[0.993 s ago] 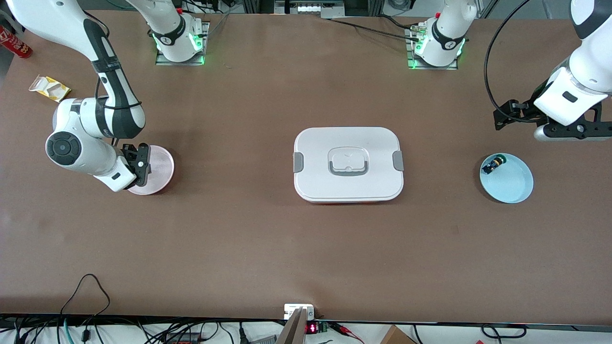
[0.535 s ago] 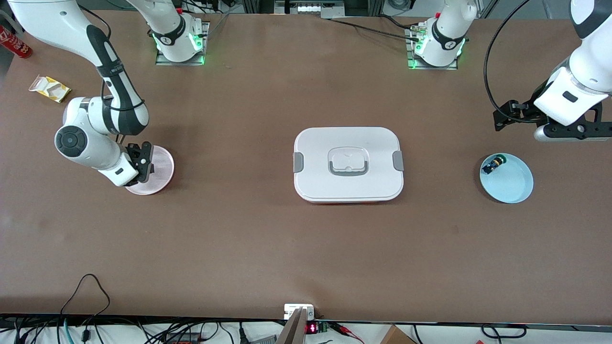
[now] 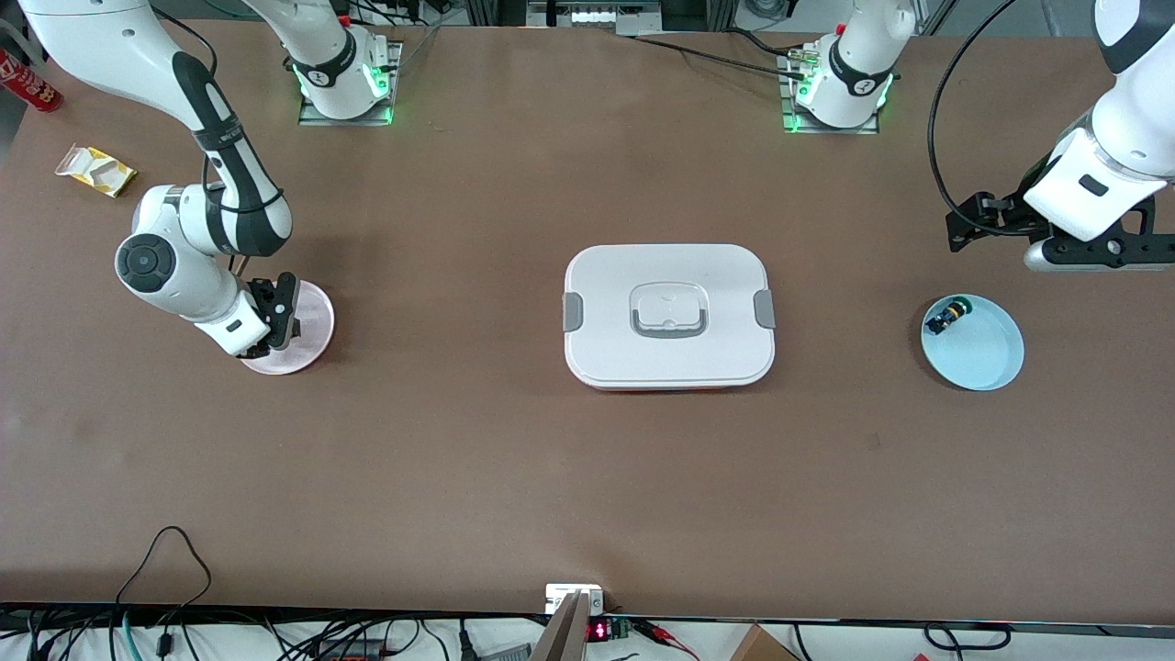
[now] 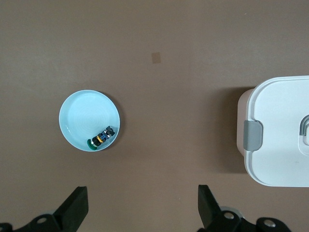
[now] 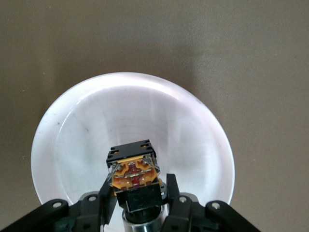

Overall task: Transfer orange switch to right arm and place
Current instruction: 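Open the right gripper and lift it off the switch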

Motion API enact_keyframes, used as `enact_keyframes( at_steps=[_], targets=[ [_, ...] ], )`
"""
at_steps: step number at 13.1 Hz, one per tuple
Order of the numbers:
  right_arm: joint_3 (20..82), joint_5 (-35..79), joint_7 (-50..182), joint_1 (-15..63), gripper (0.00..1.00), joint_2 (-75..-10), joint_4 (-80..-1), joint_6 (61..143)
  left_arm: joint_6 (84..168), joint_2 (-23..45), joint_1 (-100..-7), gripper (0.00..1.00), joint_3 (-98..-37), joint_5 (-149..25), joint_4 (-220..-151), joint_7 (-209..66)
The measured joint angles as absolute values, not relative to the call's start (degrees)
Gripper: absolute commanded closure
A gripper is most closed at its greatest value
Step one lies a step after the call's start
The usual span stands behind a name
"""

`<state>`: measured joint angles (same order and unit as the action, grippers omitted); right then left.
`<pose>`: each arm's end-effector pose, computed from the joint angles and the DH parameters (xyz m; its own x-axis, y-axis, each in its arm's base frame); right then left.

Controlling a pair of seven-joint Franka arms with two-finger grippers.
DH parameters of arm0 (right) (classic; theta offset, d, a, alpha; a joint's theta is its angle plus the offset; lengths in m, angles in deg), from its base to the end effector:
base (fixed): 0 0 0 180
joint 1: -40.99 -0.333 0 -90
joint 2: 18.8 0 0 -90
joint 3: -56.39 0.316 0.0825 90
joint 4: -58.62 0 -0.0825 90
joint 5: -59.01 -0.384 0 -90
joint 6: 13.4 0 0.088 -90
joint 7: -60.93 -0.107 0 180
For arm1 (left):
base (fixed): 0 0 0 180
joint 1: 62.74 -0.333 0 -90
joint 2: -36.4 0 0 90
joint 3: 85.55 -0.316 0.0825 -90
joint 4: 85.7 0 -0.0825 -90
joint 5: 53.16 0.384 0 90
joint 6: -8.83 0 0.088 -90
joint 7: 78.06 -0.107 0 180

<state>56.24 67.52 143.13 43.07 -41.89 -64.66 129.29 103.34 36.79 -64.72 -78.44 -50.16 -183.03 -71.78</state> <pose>0.5617 -0.0211 0.2048 0.0509 0.9945 -0.0916 0.9968 -0.0563 -0.0573 0.5531 -0.0446 0.5745 0.9992 0.0159 -0.0365 0.0138 -0.9983 -0.0571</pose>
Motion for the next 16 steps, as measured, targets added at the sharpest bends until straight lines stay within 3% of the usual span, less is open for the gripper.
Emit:
enact_keyframes(
  at_steps=[6,7,8,13,16],
  targets=[
    [56.09,67.52,143.13,43.32,0.75,-42.36,-66.53,131.59,102.22,36.79,-64.33,0.00,-78.19,-50.16,-182.84,-71.78],
    [56.09,67.53,143.13,43.33,0.33,-42.42,-66.75,131.81,102.19,36.79,-64.19,0.00,-78.12,-50.16,-182.84,-71.78],
    [56.09,67.53,143.10,43.33,0.00,-42.43,-66.84,131.83,102.18,36.79,-64.10,0.00,-78.09,-50.16,-182.84,-71.78],
    [56.01,67.46,138.82,43.48,0.00,-39.85,-65.20,130.41,102.17,36.79,-64.01,0.00,-78.08,-50.16,-182.65,-71.78],
    [56.03,65.75,136.55,43.42,0.00,-35.97,-59.61,121.91,102.17,36.79,-64.00,0.00,-78.07,-50.16,-182.63,-71.78]
  ],
)
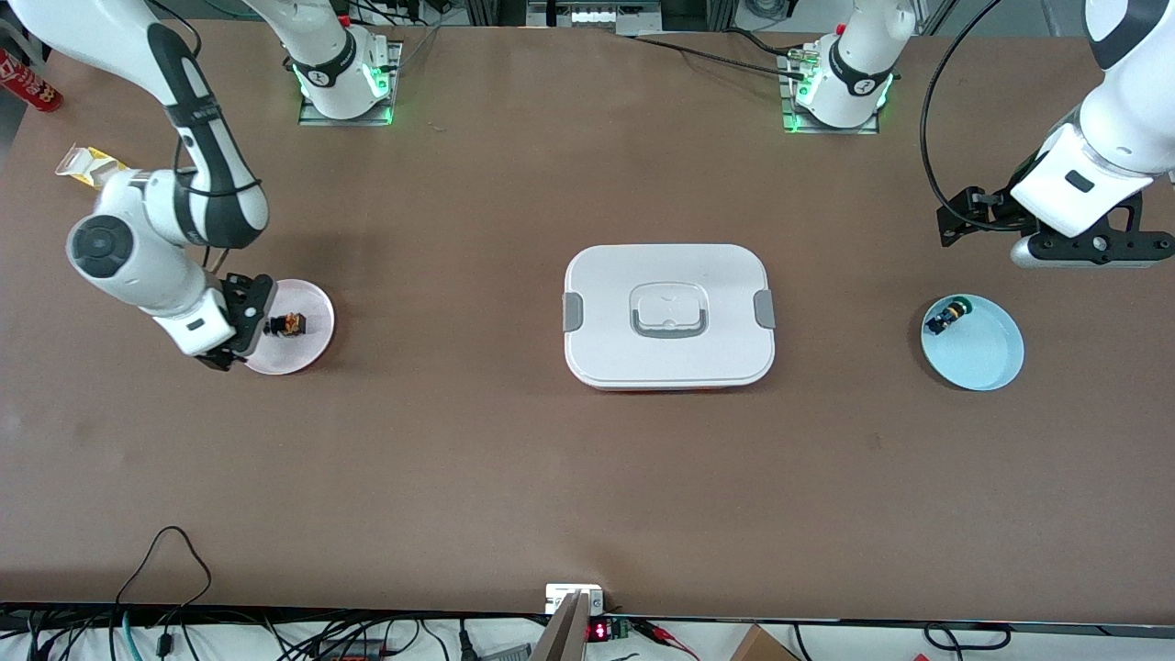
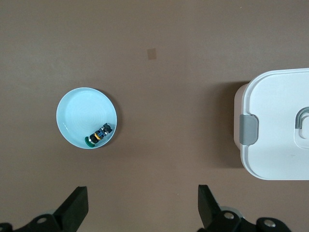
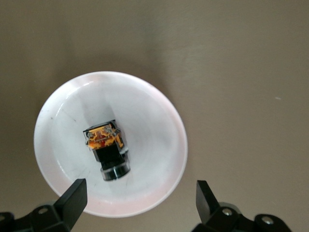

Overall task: Transfer orange switch to right arm and place
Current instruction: 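Open the right gripper and lift it off the switch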

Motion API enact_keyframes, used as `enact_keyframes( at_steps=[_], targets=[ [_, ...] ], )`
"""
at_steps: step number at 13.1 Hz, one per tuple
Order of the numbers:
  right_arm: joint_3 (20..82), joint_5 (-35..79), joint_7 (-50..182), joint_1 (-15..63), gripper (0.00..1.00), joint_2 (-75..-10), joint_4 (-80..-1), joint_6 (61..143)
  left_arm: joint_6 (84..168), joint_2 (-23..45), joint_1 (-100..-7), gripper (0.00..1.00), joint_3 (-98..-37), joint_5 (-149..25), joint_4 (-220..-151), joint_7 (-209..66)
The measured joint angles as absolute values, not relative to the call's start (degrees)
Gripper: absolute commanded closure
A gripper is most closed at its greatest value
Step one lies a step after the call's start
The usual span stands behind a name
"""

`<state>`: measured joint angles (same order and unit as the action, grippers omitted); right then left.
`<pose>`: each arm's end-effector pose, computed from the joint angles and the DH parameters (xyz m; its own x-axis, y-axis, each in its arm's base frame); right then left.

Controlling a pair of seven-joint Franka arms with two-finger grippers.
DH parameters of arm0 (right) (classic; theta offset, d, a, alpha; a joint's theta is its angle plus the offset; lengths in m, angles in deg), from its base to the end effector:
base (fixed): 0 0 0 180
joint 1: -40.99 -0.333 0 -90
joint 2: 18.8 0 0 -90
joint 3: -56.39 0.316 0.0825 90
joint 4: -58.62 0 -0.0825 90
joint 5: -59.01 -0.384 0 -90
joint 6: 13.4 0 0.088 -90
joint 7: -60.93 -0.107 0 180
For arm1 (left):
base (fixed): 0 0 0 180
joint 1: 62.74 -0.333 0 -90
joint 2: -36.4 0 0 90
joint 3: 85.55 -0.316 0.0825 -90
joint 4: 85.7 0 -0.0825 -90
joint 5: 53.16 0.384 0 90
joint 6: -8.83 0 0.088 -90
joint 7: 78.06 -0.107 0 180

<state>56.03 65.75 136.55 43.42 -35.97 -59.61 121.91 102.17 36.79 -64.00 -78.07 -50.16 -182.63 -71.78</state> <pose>0.5876 -0.0300 0.2880 0.2139 0.9733 -0.0829 0.9769 -0.2133 0.0159 0.5505 -0.0549 0.5761 0.9988 -0.0020 -0.0498 -0.0049 -0.9983 -0.0587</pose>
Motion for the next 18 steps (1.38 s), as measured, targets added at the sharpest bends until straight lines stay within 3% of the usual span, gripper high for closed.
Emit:
enact_keyframes(
  at_steps=[7,14,18],
  targets=[
    [56.51,55.68,118.69,41.53,0.00,-33.50,-46.30,104.16,102.14,36.79,-64.00,0.00,-78.07,-50.16,-182.61,-71.78],
    [56.69,55.13,70.16,37.70,0.00,-32.69,-38.75,79.16,102.12,36.79,-63.99,0.00,-78.07,-50.16,-182.61,-71.78],
    [56.77,58.30,63.22,35.00,0.00,-31.23,-34.64,73.37,102.09,36.79,-63.99,0.00,-78.07,-50.17,-182.60,-71.78]
  ],
)
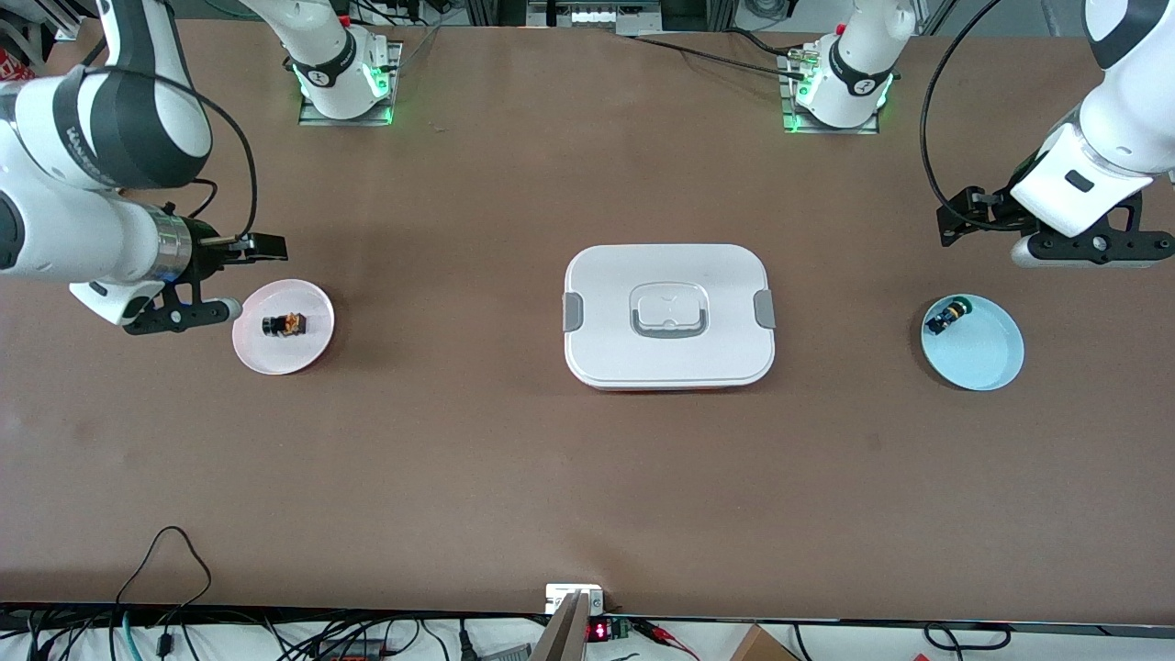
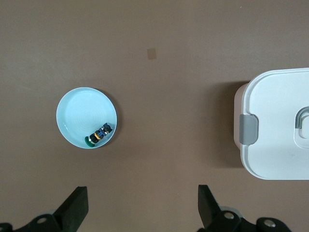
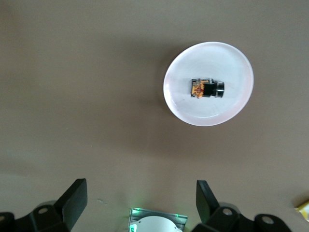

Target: Transfer orange switch to right arm and place

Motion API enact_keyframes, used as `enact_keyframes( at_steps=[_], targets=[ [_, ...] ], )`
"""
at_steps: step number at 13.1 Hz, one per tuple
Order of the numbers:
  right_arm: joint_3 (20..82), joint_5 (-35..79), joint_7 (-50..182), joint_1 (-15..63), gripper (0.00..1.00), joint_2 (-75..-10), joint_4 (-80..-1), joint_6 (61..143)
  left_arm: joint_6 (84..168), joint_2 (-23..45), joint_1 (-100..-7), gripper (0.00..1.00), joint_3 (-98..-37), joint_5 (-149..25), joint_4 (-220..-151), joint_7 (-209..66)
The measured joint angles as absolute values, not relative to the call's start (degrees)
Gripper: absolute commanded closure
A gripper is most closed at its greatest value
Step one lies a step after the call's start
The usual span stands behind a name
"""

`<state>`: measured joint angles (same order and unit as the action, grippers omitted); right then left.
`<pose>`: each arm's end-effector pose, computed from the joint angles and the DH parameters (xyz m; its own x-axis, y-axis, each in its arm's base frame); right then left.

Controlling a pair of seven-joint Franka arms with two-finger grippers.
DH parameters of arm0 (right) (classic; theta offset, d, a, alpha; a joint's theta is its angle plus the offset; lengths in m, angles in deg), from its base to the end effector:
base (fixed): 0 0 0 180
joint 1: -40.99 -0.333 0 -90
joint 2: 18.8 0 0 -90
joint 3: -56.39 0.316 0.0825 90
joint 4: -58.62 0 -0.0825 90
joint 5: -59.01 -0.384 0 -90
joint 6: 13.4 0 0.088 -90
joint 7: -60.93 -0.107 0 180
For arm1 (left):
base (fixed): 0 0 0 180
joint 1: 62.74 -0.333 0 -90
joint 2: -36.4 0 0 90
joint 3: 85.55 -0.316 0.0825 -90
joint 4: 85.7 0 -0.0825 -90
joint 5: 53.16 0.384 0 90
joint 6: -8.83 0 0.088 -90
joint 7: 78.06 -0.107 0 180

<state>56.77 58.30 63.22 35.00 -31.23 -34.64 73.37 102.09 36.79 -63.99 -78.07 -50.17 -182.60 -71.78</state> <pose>0.5854 0.0665 0.4697 0.9350 0.1456 -0.3234 0.1449 -0.9891 -0.0263 0.5503 -0.0549 0.5763 0.9987 -0.0021 -0.0507 -0.0050 -0.9983 -0.0586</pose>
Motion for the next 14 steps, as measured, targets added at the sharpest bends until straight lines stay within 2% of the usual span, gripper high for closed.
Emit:
enact_keyframes(
  at_steps=[3,10,12,14],
  targets=[
    [56.36,63.88,62.86,34.91,0.00,-28.63,-33.04,73.44,102.07,36.79,-63.99,0.00,-78.07,-50.16,-182.59,-71.78],
    [53.07,60.44,60.09,36.77,0.00,-26.59,-28.12,74.46,102.04,36.79,-63.98,0.00,-78.07,-50.17,-182.58,-71.78],
    [52.89,60.45,60.22,37.07,0.00,-24.85,-31.61,78.44,102.00,36.79,-63.98,0.00,-78.07,-50.17,-182.58,-71.78],
    [52.92,61.04,60.63,36.88,0.00,-21.44,-39.08,84.43,101.98,36.79,-63.98,0.00,-78.07,-50.17,-182.58,-71.78]
  ],
)
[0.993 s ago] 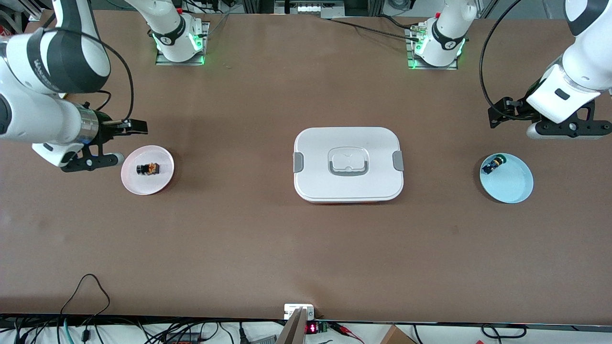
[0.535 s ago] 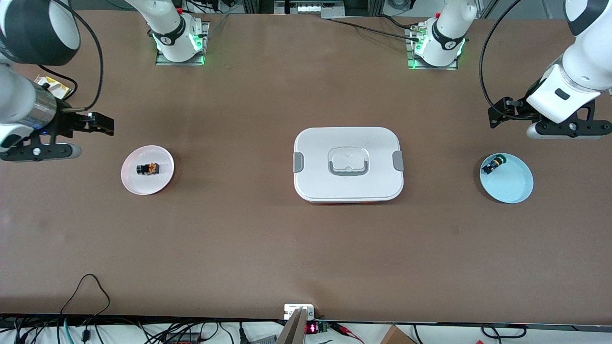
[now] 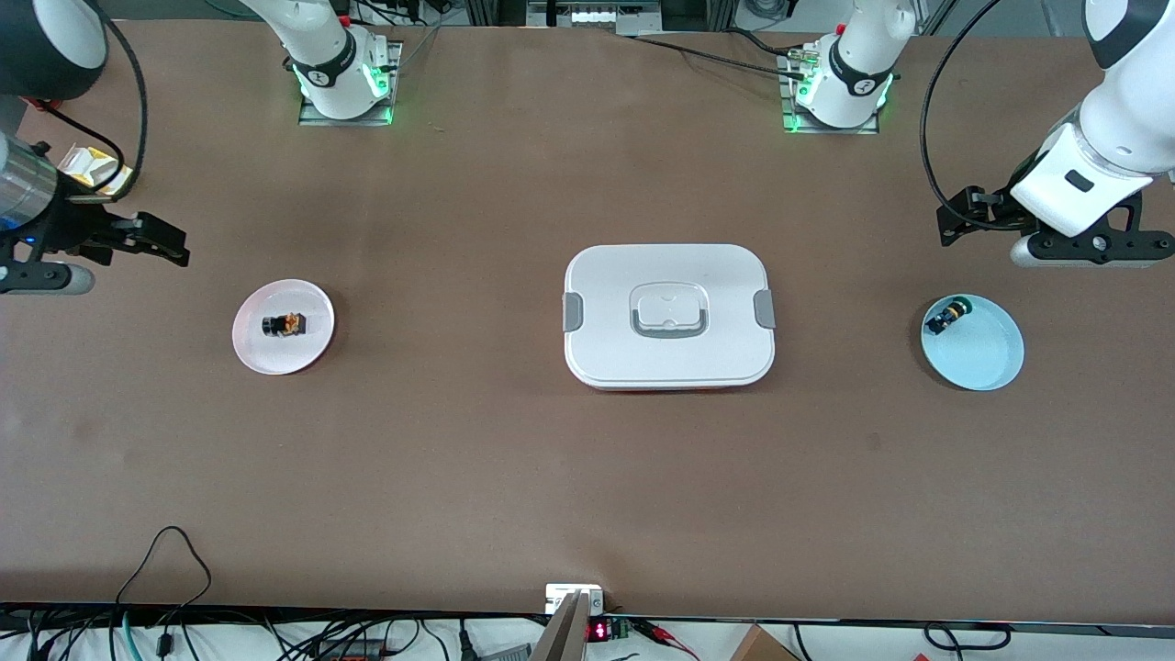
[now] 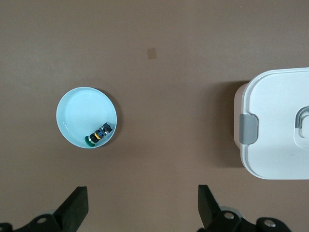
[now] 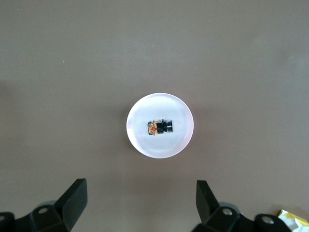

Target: Transfer orange switch to right arm and place

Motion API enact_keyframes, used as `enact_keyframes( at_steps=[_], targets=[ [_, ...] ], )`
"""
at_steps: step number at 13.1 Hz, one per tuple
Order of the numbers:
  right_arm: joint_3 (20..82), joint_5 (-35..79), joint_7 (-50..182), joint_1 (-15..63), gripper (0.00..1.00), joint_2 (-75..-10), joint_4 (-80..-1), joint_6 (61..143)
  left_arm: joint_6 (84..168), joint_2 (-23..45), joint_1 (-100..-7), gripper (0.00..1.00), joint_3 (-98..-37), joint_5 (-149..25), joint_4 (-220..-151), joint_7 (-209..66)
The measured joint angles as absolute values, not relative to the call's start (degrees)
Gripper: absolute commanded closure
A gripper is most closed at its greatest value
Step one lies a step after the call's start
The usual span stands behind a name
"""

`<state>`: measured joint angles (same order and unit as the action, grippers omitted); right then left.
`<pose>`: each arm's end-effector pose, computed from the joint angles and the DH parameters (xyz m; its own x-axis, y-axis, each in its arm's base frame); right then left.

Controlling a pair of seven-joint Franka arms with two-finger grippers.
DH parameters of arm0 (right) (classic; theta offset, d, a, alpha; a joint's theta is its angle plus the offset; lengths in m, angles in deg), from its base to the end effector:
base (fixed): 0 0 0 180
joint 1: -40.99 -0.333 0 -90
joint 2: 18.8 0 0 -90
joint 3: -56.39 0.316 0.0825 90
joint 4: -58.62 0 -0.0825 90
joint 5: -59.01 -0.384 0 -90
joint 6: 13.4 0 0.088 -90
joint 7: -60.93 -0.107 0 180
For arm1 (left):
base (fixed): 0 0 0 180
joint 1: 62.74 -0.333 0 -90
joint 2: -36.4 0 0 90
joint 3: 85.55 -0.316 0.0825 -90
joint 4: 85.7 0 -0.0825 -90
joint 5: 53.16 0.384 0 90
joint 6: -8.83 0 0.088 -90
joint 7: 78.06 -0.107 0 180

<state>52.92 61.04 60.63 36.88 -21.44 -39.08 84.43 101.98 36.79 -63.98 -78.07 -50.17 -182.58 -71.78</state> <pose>0.5728 0.0037 0.5465 0.9990 0.0107 -0.0436 0.0123 -0.9992 0.0379 0.5501 -0.0550 0.5763 0.9986 -0.0021 -0.0523 -0.0052 -0.9983 -0.0588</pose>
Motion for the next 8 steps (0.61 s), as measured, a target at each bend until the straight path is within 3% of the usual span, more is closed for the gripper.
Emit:
enact_keyframes(
  at_steps=[2,8],
  targets=[
    [53.05,61.37,60.66,36.81,0.00,-18.50,-42.39,84.66,101.98,36.79,-63.98,0.00,-78.07,-50.17,-182.58,-71.78],
    [53.44,61.39,60.76,36.61,0.00,-15.35,-37.14,78.58,101.96,36.79,-63.98,0.00,-78.07,-50.17,-182.58,-71.78]
  ],
)
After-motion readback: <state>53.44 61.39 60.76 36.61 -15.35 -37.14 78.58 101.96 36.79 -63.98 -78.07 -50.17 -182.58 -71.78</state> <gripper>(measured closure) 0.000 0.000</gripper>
